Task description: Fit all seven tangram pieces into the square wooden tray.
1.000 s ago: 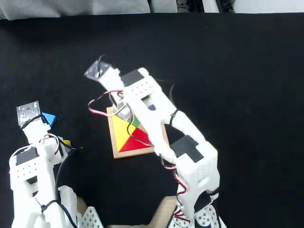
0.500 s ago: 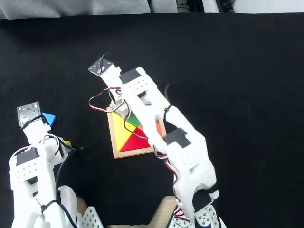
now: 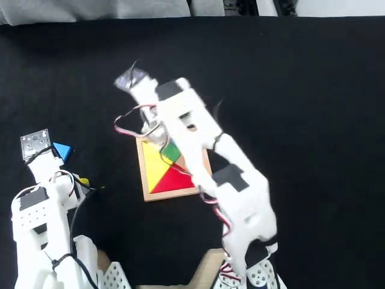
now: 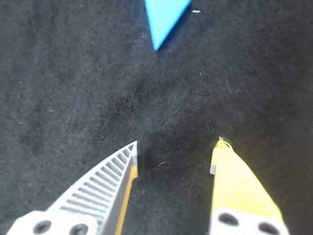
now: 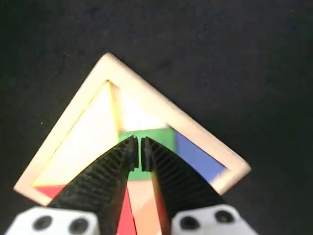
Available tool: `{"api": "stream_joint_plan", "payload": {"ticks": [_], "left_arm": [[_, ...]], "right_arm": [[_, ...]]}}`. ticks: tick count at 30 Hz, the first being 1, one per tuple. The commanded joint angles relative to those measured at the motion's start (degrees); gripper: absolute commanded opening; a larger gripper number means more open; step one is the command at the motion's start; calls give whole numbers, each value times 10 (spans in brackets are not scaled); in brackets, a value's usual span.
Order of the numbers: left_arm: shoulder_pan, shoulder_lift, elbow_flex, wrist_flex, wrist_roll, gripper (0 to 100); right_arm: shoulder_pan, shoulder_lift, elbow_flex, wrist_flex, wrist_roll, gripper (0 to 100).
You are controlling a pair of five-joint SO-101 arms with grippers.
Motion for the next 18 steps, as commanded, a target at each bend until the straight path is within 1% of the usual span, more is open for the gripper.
{"api": "stream_joint_plan", "payload": {"ticks": [1,2,4,9,12,14,18], "left_arm": [[-33,-11,-53,-1,-6,249],[-40,-11,-71,2,-14,250],[-43,-7,-116,24,-63,250],[-39,19,-306,200,-130,250],[-13,76,-424,281,-189,250],[7,131,-492,309,-237,250],[21,262,-606,314,-326,246]], "right_arm": [[51,-109,19,-1,-38,11],[66,-125,40,-13,-45,11],[103,-145,95,-49,-48,11],[182,-150,217,-164,-49,11],[212,-153,258,-213,-49,11],[225,-153,269,-229,-50,11],[236,-150,272,-237,-50,11]]}}
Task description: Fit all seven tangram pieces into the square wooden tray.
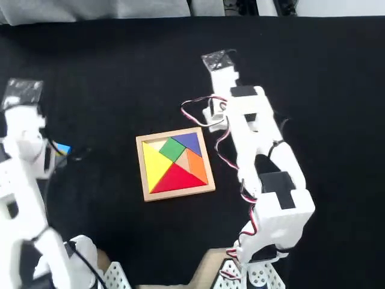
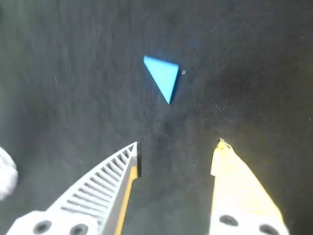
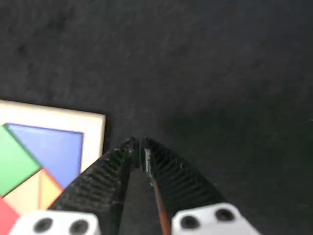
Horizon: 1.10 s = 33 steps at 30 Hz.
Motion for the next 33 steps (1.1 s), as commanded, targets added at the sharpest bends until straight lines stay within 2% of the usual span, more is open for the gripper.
{"api": "stream_joint_plan", "payload": {"ticks": [1,5,10,14,16,21,26,29,33], "left_arm": [[12,116,-132,9,-75,246],[5,255,-221,19,-145,246],[-7,393,-317,74,-211,246],[-7,477,-371,78,-207,246],[-2,503,-382,79,-148,248],[-10,509,-371,88,116,255],[0,509,-329,98,302,324],[7,508,-284,55,379,308],[7,508,-240,-11,424,283]], "right_arm": [[13,-36,-1,-15,-4,11],[14,-36,-1,-16,-31,11],[11,-35,2,-25,-38,11],[13,-36,36,-84,-35,11],[13,-36,44,-97,-35,11],[11,-36,44,-97,-35,11],[10,-36,43,-98,-35,11],[10,-36,44,-97,-35,11],[11,-36,45,-97,-35,11]]}}
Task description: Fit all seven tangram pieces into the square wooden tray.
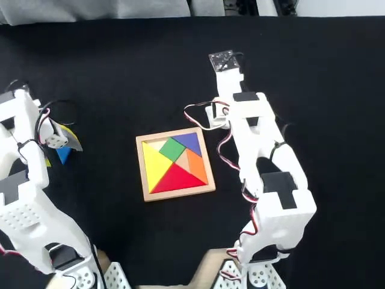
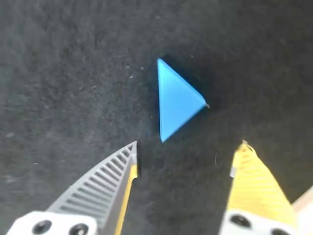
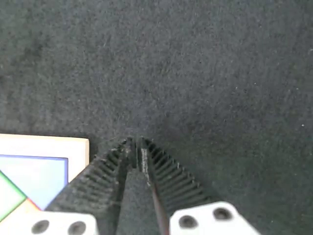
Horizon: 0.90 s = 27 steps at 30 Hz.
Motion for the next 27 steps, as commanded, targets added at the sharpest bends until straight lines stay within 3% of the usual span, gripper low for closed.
{"api": "stream_joint_plan", "payload": {"ticks": [1,6,17,27], "left_arm": [[12,-9,29,-47,41,277],[12,-9,65,-109,77,250],[21,-9,61,-162,71,234],[20,-8,66,-157,71,234]], "right_arm": [[7,-35,-1,-10,-1,11],[7,-35,0,-10,-1,11],[6,-34,0,-10,-1,11],[6,-34,0,-10,-1,11]]}}
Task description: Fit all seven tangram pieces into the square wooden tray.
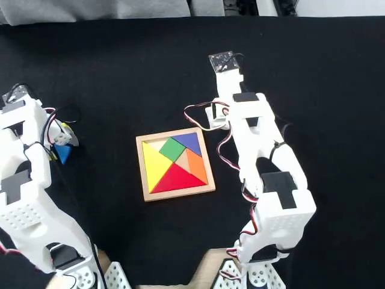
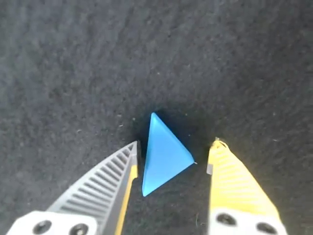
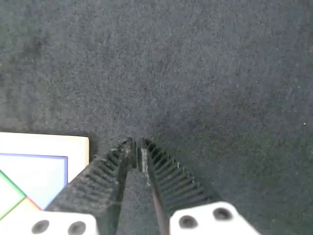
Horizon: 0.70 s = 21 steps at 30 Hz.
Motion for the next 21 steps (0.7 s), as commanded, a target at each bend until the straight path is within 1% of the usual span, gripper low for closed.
{"api": "stream_joint_plan", "payload": {"ticks": [1,6,12,15,17,21], "left_arm": [[6,-6,-1,-1,0,230],[6,-6,-1,-1,0,118],[7,-9,-2,0,0,123],[16,-22,-37,40,-2,123],[36,-51,-87,98,-36,123],[101,-110,-182,196,-146,123]], "right_arm": [[6,-34,-3,-10,-1,11],[6,-34,-3,-10,-1,11],[6,-34,-2,-10,-1,11],[6,-34,-2,-10,-1,11],[7,-34,-2,-10,-1,11],[11,-34,-2,-10,-1,11]]}}
